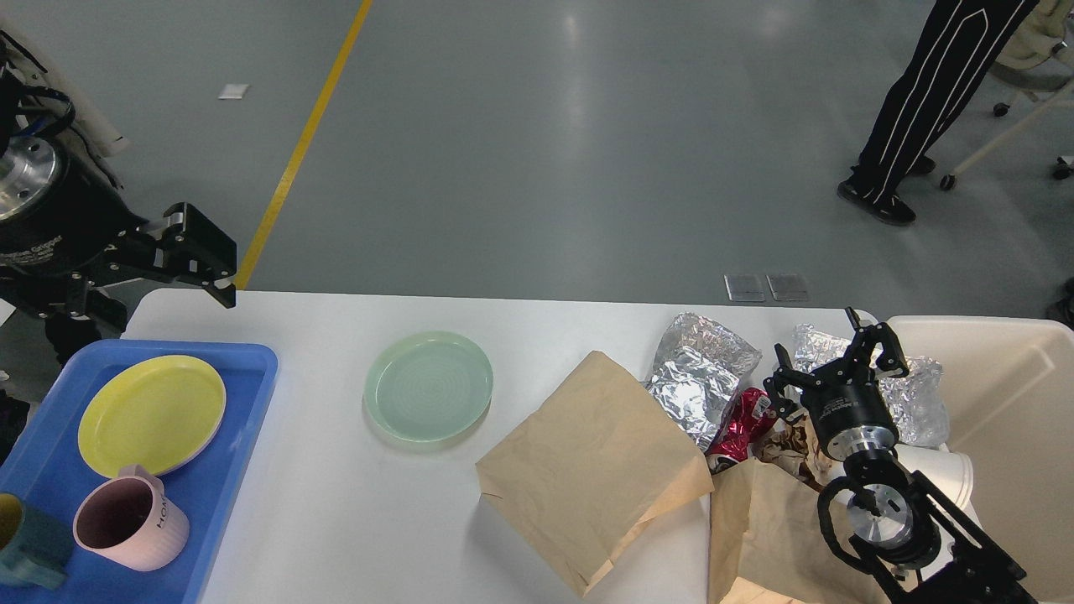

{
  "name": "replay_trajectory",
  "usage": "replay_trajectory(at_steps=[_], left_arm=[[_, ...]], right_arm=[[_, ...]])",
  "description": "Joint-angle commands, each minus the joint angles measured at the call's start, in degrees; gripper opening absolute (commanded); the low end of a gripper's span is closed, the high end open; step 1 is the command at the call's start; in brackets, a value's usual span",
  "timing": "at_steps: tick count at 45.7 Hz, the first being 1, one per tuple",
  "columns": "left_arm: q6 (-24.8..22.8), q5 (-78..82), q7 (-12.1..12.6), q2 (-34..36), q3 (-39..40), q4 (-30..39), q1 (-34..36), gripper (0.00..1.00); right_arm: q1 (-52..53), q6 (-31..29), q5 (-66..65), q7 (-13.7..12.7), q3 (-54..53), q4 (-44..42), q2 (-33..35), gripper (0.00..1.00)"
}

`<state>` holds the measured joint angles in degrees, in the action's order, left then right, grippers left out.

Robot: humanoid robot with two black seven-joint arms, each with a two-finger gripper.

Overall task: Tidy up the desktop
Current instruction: 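Release the pink mug and raise the left gripper toward the green plate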

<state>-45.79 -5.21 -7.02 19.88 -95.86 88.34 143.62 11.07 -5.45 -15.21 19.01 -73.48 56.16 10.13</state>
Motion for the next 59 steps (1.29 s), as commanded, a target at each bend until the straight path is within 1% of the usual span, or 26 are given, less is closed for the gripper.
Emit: replay_trajectory(at_steps=[1, 5, 9, 18, 25, 27, 28, 33, 35, 36, 41, 45, 50, 51, 52, 55, 59], left_arm=[[-1.7, -4.0, 0.0, -5.1, 0.7, 4.8, 7.0, 0.96], [-1.9, -7.6, 0.0, -7.6, 1.0, 6.5, 11.0, 0.96], [-2.7, -9.8, 0.1, -9.5, 1.3, 7.4, 13.4, 0.96], [-2.9, -13.5, 0.0, -10.2, 1.3, 7.4, 13.4, 0.96], [-4.2, -14.4, 0.3, -10.3, 2.4, 7.4, 13.1, 0.96], [-4.7, -14.0, 1.5, -10.5, 3.8, 7.4, 12.7, 0.96], [-5.2, -13.9, 2.5, -10.7, 4.7, 7.4, 12.6, 0.96], [-8.1, -13.6, 10.3, -10.7, 9.7, 7.4, 12.0, 0.96], [-8.1, -13.6, 13.1, -10.7, 11.6, 7.4, 11.7, 0.96], [-7.7, -13.6, 13.3, -10.7, 11.9, 7.4, 11.6, 0.96], [-6.3, -13.6, 13.9, -10.7, 12.0, 7.0, 11.7, 0.96], [-5.3, -13.2, 13.1, -10.7, 11.7, 7.0, 11.8, 0.96], [-5.4, -11.9, 12.2, -10.7, 11.8, 7.0, 11.6, 0.96], [-5.5, -11.9, 12.1, -10.7, 11.7, 7.0, 11.6, 0.96], [-5.7, -11.8, 12.6, -10.7, 11.7, 7.0, 11.5, 0.96], [-5.1, -11.8, 12.6, -10.7, 11.6, 6.6, 11.4, 0.96], [-5.2, -11.8, 12.1, -10.7, 11.3, 5.3, 8.4, 0.96]], right_arm=[[0.0, 0.0, 0.0, 0.0, 0.0, 0.0, 0.1, 1.0], [0.0, 0.0, -0.1, 0.0, 0.0, 0.0, 0.0, 1.0], [0.0, 0.0, 0.0, 0.0, 0.0, 0.0, 0.0, 1.0], [0.0, 0.0, 0.0, 0.0, 0.0, 0.0, 0.0, 1.0], [0.0, 0.0, 0.0, 0.1, 0.0, 0.0, 0.1, 1.0], [0.0, 0.0, 0.0, 0.0, 0.0, 0.0, 0.1, 1.0], [0.0, 0.0, 0.0, 0.0, 0.0, 0.0, 0.1, 1.0], [0.0, 0.0, -0.1, 0.0, 0.0, 0.0, 0.0, 1.0], [0.0, 0.0, 0.0, 0.0, 0.0, 0.0, 0.1, 1.0], [0.0, 0.0, -0.1, 0.0, 0.0, 0.0, 0.1, 1.0], [0.0, 0.0, 0.0, 0.0, 0.0, 0.0, 0.1, 1.0], [0.0, 0.0, 0.0, 0.0, 0.0, 0.0, 0.0, 1.0], [0.0, 0.0, 0.0, 0.0, 0.0, 0.0, 0.0, 1.0], [0.0, 0.0, 0.0, 0.0, 0.0, 0.0, 0.0, 1.0], [0.0, 0.0, 0.0, 0.0, 0.0, 0.0, 0.1, 1.0], [0.0, 0.0, 0.0, 0.0, 0.0, 0.0, 0.1, 1.0], [0.0, 0.0, -0.1, 0.1, 0.0, 0.0, 0.1, 1.0]])
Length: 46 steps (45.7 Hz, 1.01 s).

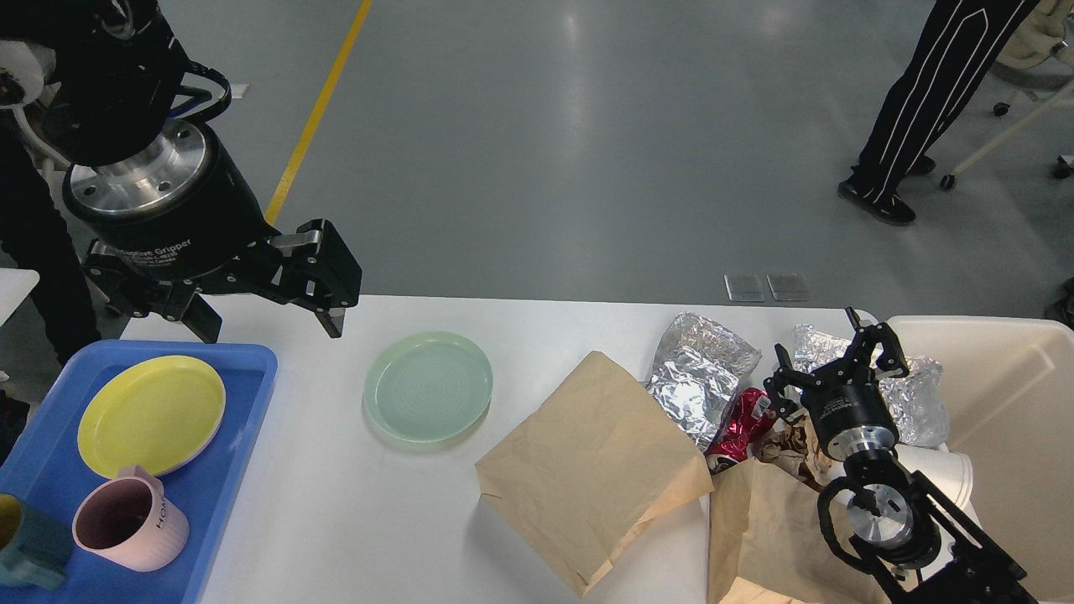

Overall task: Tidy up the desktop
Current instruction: 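Release the pink mug and raise the left gripper toward the green plate, then grasp the edge of the pale green plate with the left gripper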

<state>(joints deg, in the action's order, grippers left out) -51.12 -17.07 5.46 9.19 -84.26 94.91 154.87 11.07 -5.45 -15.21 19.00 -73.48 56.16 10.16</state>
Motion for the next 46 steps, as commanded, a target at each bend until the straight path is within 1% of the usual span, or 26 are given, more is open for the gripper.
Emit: replay_trajectory(at_steps=[1, 3, 6, 9, 12, 15, 22, 25, 27, 31, 36, 41, 42, 43, 46], left_arm=[[0.1, 0.0, -0.2, 0.0, -0.3, -1.7, -3.9, 0.96], [-0.5, 0.0, 0.3, 0.2, -0.6, -2.9, -6.0, 0.96], [-0.7, -0.3, 0.2, 0.7, -0.7, -5.4, -8.4, 0.96], [1.3, -0.9, 0.0, 0.7, -1.1, -6.5, -12.1, 0.96], [5.3, -2.4, -0.1, 0.8, -1.3, -7.8, -17.4, 0.96], [10.3, -4.8, -0.1, 0.7, -0.9, -8.9, -22.5, 0.96], [22.2, -11.1, 0.8, 1.0, 1.3, -12.8, -36.0, 0.94], [26.3, -12.7, 2.3, 1.1, 2.3, -15.1, -41.5, 0.92], [29.0, -13.6, 3.9, 1.1, 3.0, -16.9, -44.9, 0.9], [34.7, -15.4, 6.7, 1.6, 6.1, -20.4, -51.8, 0.9], [41.9, -15.4, 7.3, 2.3, 12.5, -24.8, -60.5, 0.9], [46.5, -15.3, 7.0, 2.5, 18.2, -27.6, -66.4, 0.91], [47.0, -15.3, 7.0, 2.3, 19.0, -28.5, -67.7, 0.91], [47.7, -15.0, 6.7, 2.2, 20.3, -30.9, -70.4, 0.91], [47.9, -15.0, 6.4, 2.0, 22.6, -33.9, -73.3, 0.92]], right_arm=[[0.0, 0.0, 0.0, 0.0, 0.0, 0.0, 0.0, 1.0], [0.0, 0.0, 0.0, 0.0, 0.0, 0.0, 0.0, 1.0], [0.0, 0.0, 0.0, 0.0, 0.0, 0.0, 0.0, 1.0], [0.0, 0.0, 0.0, 0.0, 0.0, 0.0, 0.0, 1.0], [0.0, 0.0, 0.0, 0.0, 0.0, 0.0, 0.0, 1.0], [0.0, 0.0, 0.0, 0.0, 0.0, 0.0, 0.0, 1.0], [0.0, 0.0, 0.0, 0.1, 0.0, 0.0, -0.1, 1.0], [0.0, 0.0, 0.0, 0.0, 0.0, 0.0, -0.1, 1.0], [0.0, 0.0, 0.0, 0.0, 0.0, 0.0, 0.0, 1.0], [0.0, 0.0, 0.0, 0.0, 0.0, 0.0, 0.0, 1.0], [0.0, 0.0, 0.0, 0.0, 0.0, 0.0, -0.1, 1.0], [0.0, 0.0, 0.0, 0.0, 0.0, 0.0, -0.1, 1.0], [0.0, 0.0, -0.1, 0.1, 0.0, 0.0, 0.0, 1.0], [0.0, 0.0, 0.0, 0.0, 0.0, 0.0, 0.0, 1.0], [0.0, 0.0, 0.0, 0.0, 0.0, 0.0, 0.0, 1.0]])
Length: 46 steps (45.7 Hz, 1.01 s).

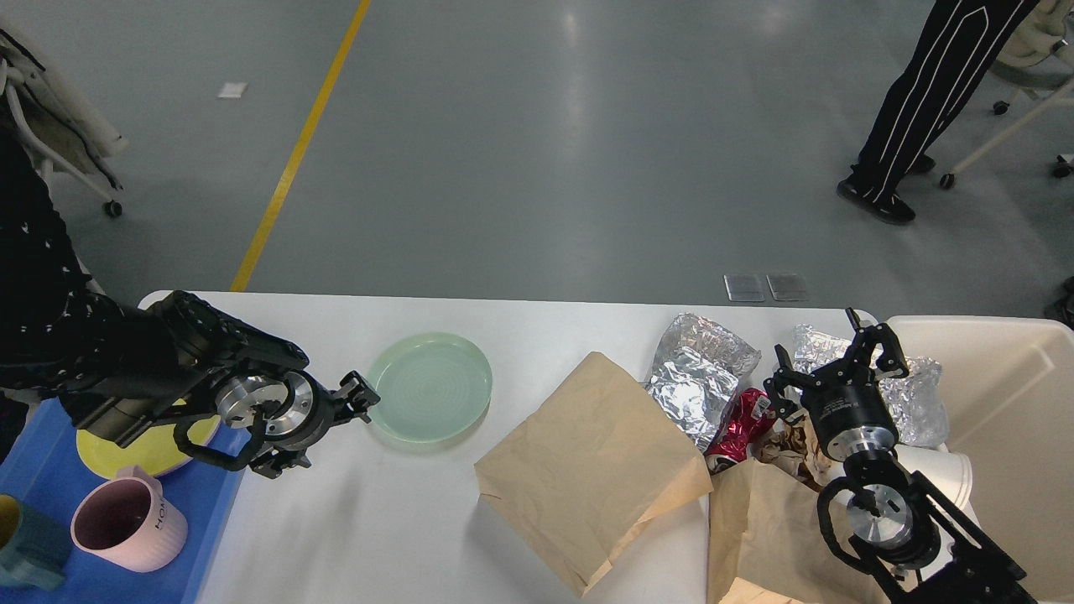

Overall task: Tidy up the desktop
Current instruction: 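Grasp the edge of the pale green plate with the left gripper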

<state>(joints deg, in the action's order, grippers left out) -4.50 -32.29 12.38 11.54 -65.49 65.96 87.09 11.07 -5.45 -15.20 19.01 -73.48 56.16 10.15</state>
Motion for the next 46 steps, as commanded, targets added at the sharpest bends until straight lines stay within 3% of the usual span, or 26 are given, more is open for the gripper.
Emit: replay_trajectory(at_steps=[1, 14, 33, 40, 46], left_arm=[[1.2, 0.2, -0.6, -0.3, 4.8, -5.9, -6.3, 0.92], [1.2, 3.5, -0.7, 0.6, 14.9, -15.5, -13.8, 0.95], [1.4, 4.3, -0.9, 0.3, 20.7, -24.0, -20.0, 0.92], [1.4, 7.0, -1.0, -1.0, 21.2, -26.0, -21.3, 0.88], [1.4, 10.9, -3.1, -1.9, 21.8, -26.1, -21.5, 0.81]], right_arm=[[0.0, 0.0, 0.0, 0.0, 0.0, 0.0, 0.0, 1.0], [0.0, 0.0, 0.0, 0.0, 0.0, 0.0, 0.0, 1.0], [0.0, 0.0, 0.0, 0.0, 0.0, 0.0, 0.0, 1.0], [0.0, 0.0, 0.0, 0.1, 0.0, 0.0, 0.0, 1.0], [0.0, 0.0, 0.0, 0.1, 0.0, 0.0, 0.0, 1.0]])
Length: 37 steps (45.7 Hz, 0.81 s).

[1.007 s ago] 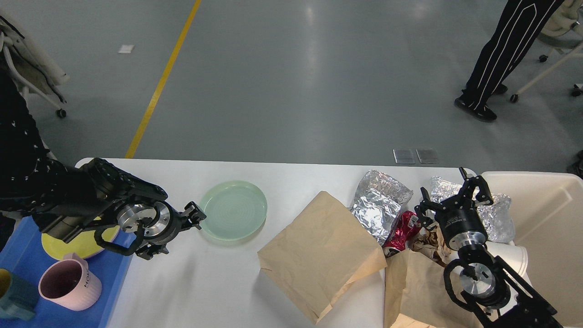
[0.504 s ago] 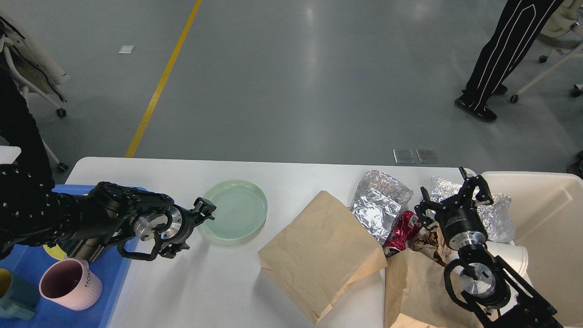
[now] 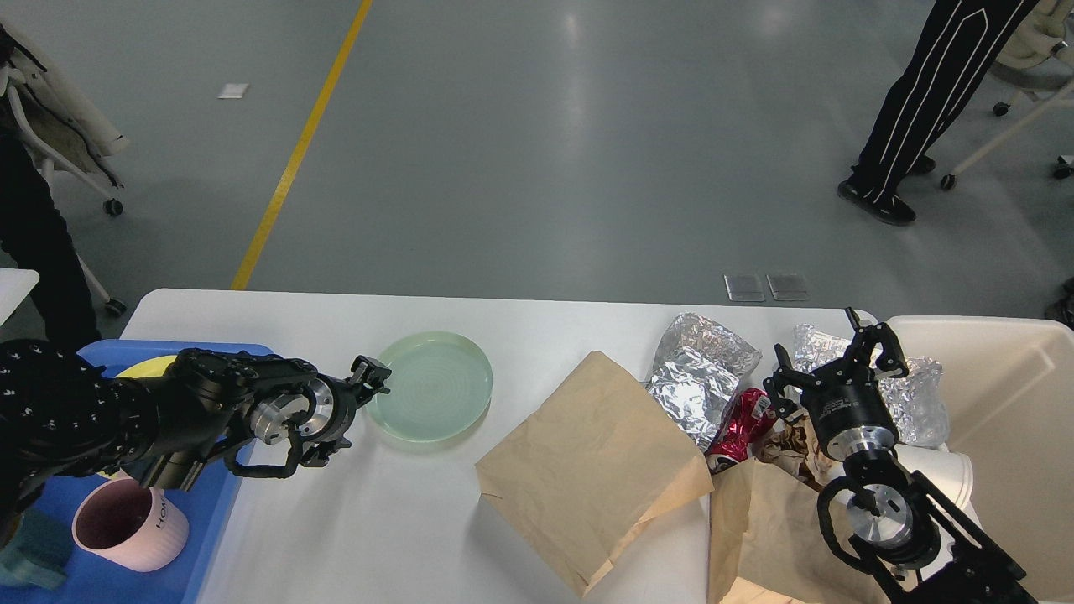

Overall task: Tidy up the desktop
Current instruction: 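Grasp the edge of the pale green plate with the left gripper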

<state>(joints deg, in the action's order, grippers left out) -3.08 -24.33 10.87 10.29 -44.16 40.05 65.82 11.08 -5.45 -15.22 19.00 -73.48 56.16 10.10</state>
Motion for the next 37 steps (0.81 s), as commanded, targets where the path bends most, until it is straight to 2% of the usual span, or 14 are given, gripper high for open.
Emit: replay_trajectory(at_steps=[1, 6, 9, 18, 29, 37], left_arm=[[0.0, 3.2, -2.0, -0.6, 0.5, -0.2, -0.2, 0.78], [0.0, 3.5, -3.8, -0.7, 0.6, -0.2, -0.8, 0.69], [-0.1, 3.5, -4.1, -1.1, 0.6, -0.2, -1.0, 0.66], [-0.6, 3.5, -4.0, -1.2, 0.7, -0.2, -1.8, 0.51], [-0.7, 3.5, -3.9, -1.2, 1.5, -0.2, -2.4, 0.39], [-1.2, 3.3, -3.7, -1.1, 1.5, -0.1, -2.4, 0.24]], right_arm=[[0.0, 0.0, 0.0, 0.0, 0.0, 0.0, 0.0, 1.0], [0.0, 0.0, 0.0, 0.0, 0.0, 0.0, 0.0, 1.0], [0.0, 0.0, 0.0, 0.0, 0.0, 0.0, 0.0, 1.0], [0.0, 0.0, 0.0, 0.0, 0.0, 0.0, 0.0, 1.0], [0.0, 0.0, 0.0, 0.0, 0.0, 0.0, 0.0, 1.0], [0.0, 0.0, 0.0, 0.0, 0.0, 0.0, 0.0, 1.0]])
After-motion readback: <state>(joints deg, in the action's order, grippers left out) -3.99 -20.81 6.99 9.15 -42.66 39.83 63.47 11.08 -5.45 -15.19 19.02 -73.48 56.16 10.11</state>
